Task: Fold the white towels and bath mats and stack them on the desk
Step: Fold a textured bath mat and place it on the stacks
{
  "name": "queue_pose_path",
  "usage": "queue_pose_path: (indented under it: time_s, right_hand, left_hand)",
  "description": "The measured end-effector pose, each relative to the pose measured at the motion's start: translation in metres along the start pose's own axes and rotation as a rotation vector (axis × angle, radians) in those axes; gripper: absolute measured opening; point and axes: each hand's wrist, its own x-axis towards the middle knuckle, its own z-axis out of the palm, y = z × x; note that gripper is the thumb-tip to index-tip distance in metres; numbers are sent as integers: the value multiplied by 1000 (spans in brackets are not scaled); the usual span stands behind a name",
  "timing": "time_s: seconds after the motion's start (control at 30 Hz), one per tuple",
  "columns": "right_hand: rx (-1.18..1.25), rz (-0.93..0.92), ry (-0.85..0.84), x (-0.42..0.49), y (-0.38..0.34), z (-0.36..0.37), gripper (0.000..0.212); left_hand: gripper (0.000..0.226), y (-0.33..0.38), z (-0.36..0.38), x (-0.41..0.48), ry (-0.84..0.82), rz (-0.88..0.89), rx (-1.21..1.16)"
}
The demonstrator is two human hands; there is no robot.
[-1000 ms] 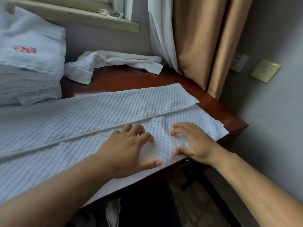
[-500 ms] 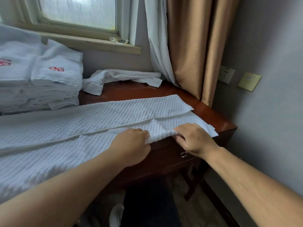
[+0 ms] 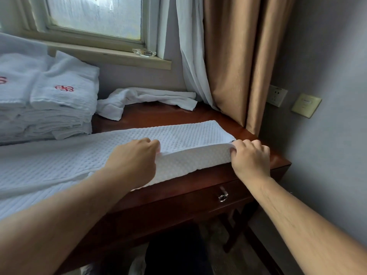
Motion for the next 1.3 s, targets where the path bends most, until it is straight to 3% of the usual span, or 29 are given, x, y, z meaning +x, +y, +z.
queue_pose_path:
  time_s: [0.23,0.33,0.47,0.57,0.67,0.77,0.87,0.93,1.03,1.17,1.3]
  right_hand:
    - [0,33,43,49,-12,20,26]
    - [5,-18,-82,75,-13,33,19]
    - [-47,-87,-156,107,-20,54,29]
    - [-85,-98,-177,134,-23,67,18]
    - [-121,-110,-241,156,-25,83,9]
    - [-105,-56,-290,161,-30,94,24]
    - [-126,86,-240,152,-35,103,50]
    - [-119,120,-185,145,-43,104,46]
    - [3,53,-221,134,-64,101,15]
    - [325,-50,-432,112,-115,78,33]
    - [508,-242,-495,80,-177,52,35]
  left_hand:
    - [47,-35,13,34,37,-56,182]
    - [52,-49,22,48,55,-42,197]
    - [56,-71,30,73,52,-10,251]
    - [54,-94,38,96,44,5,232]
    - [37,-116,49,114,10,-14,140]
    - [22,-128,61,118,-4,-35,52]
    - [24,-131,66,114,-22,-49,45]
    - [28,-128,64,110,-40,-57,57]
    - [32,-121,52,98,-85,-83,45]
    - [44,-122,36,64,-107,-149,40]
    - [53,-132,17,16,-139,-245,63]
